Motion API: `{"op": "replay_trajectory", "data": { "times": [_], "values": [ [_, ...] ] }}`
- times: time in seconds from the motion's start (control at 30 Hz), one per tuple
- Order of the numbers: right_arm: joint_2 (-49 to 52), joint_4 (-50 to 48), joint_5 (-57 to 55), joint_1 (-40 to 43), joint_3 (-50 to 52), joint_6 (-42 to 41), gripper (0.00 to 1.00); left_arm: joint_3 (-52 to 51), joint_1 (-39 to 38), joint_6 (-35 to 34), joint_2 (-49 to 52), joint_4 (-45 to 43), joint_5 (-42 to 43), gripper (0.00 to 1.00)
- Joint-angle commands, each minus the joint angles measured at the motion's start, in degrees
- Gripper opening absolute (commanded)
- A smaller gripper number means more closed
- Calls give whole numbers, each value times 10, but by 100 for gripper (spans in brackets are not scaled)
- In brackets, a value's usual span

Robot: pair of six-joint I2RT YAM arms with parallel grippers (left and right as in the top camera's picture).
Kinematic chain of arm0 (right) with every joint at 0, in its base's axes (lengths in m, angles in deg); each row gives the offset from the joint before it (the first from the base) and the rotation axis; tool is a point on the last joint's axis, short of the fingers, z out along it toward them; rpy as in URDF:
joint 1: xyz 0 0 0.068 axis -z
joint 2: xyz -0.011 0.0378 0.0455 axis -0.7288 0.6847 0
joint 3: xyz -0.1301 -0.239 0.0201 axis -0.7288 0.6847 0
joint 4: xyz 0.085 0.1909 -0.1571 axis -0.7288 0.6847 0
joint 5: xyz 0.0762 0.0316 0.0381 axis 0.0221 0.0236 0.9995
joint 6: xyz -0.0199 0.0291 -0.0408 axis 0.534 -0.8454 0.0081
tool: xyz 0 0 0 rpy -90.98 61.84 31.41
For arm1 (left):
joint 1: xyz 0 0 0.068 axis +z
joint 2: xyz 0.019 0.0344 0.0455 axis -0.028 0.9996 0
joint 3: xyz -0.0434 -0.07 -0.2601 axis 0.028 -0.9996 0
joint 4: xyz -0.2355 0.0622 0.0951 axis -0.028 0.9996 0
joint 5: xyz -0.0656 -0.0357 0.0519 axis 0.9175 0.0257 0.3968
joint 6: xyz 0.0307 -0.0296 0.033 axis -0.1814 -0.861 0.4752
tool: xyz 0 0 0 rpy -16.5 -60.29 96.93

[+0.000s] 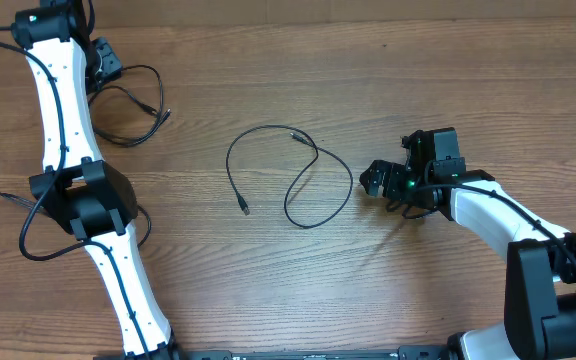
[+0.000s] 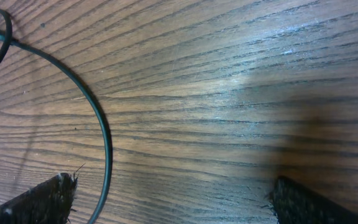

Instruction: Untangle cables

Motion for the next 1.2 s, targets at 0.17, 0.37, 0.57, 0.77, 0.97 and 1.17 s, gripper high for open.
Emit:
{"op": "replay_trajectory", "data": {
  "times": [0.17,0.37,0.57,0.77,0.97,1.17],
  "values": [
    [11,11,-17,6,14,-2,100,3,10,26,2,22,9,100],
    [12,7,-17,6,14,-2,100,3,3,151,2,22,145,100],
    [28,3,-17,6,14,-2,100,3,-28,226,2,32,211,100],
    [35,3,-17,6,14,-2,100,2,-92,308,2,52,256,100],
    [35,3,-17,6,14,-2,100,2,-156,387,2,80,353,100],
    [35,3,-17,6,14,-2,100,-4,-236,388,2,114,349,100]
  ]
}}
